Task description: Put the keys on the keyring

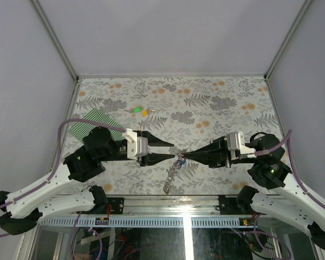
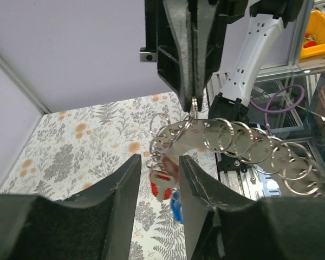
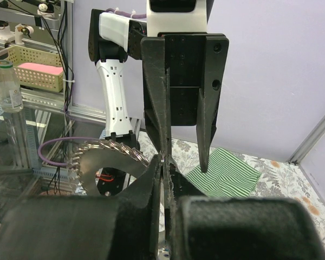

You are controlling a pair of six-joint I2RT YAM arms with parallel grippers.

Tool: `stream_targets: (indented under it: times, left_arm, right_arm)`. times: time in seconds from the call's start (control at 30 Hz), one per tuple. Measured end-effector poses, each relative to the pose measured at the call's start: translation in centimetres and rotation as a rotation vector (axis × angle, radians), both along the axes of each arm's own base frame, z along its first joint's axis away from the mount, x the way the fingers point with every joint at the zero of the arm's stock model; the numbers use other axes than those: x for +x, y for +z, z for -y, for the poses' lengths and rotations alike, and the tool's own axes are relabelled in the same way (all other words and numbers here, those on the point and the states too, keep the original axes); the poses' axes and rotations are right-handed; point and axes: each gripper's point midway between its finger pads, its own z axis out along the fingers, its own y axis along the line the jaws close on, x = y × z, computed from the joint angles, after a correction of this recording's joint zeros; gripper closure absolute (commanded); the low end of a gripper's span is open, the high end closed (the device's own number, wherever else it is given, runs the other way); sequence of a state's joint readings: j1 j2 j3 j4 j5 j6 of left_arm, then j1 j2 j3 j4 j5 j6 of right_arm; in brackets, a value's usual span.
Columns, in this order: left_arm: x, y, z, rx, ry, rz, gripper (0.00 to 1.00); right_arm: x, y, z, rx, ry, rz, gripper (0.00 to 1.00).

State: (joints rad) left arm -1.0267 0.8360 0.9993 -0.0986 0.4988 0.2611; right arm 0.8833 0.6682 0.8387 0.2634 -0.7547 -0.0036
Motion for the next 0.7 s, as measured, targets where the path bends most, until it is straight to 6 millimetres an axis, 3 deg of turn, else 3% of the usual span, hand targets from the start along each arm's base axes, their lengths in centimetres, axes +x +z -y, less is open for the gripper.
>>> stream_targets:
  times: [0.4, 0.7]
  left_arm:
    - [-1.4, 1.4, 0.2, -0.047, -0.101, 0.135, 0.70]
    - [-1.7, 0.8, 0.8, -0.029, -0.137, 0.151, 0.73]
  right_arm:
    - [-0.4, -0.3, -0.2, -0.012, 0.030, 0.000, 1.00]
    - [-0.5, -0.6, -0.4, -0.025, 0.048, -0.007, 1.00]
